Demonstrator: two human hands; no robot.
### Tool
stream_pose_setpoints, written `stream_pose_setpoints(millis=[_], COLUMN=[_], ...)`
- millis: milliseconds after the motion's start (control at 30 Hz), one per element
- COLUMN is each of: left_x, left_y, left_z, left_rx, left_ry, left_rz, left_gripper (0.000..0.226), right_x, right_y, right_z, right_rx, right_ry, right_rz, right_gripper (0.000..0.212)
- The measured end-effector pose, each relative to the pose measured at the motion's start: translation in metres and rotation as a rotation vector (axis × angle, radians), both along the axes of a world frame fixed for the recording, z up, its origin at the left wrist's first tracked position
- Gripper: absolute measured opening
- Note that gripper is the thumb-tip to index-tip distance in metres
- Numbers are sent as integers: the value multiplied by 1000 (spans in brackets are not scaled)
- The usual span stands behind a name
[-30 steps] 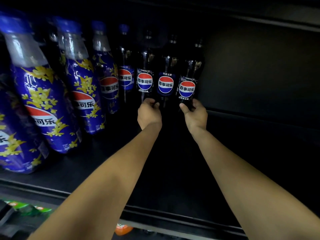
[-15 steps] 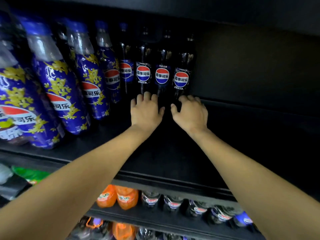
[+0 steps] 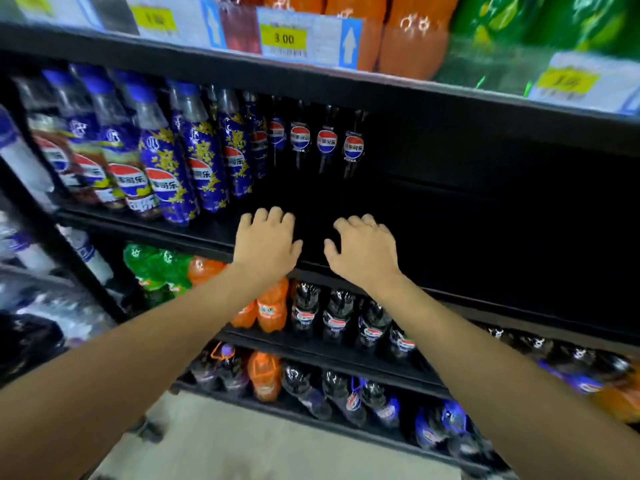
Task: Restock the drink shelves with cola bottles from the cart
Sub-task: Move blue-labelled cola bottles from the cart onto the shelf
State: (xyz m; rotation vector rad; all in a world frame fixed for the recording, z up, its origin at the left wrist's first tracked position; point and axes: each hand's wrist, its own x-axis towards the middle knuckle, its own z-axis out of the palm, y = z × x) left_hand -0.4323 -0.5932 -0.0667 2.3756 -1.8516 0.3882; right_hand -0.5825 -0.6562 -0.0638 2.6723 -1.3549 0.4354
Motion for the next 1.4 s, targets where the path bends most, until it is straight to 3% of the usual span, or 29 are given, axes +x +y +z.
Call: stream_pose_setpoints(millis=[300,667,1133,1400], left_x=[10,65,199,266], left_y=[138,261,335,353], left_z=[33,38,30,15], left_rx=[53,140,274,302], left_ry=[98,133,154,202], left_rz=[143,386,683,813], left_gripper=[48,45,45,45], right_x=[17,117,304,386], right_y=[110,199,243,252], right_z=[33,43,40,19], right_rx=[74,152,83,106], right_ry=[19,171,263,337], right_rz=[212,553,917,1019], right_gripper=[40,40,37,37])
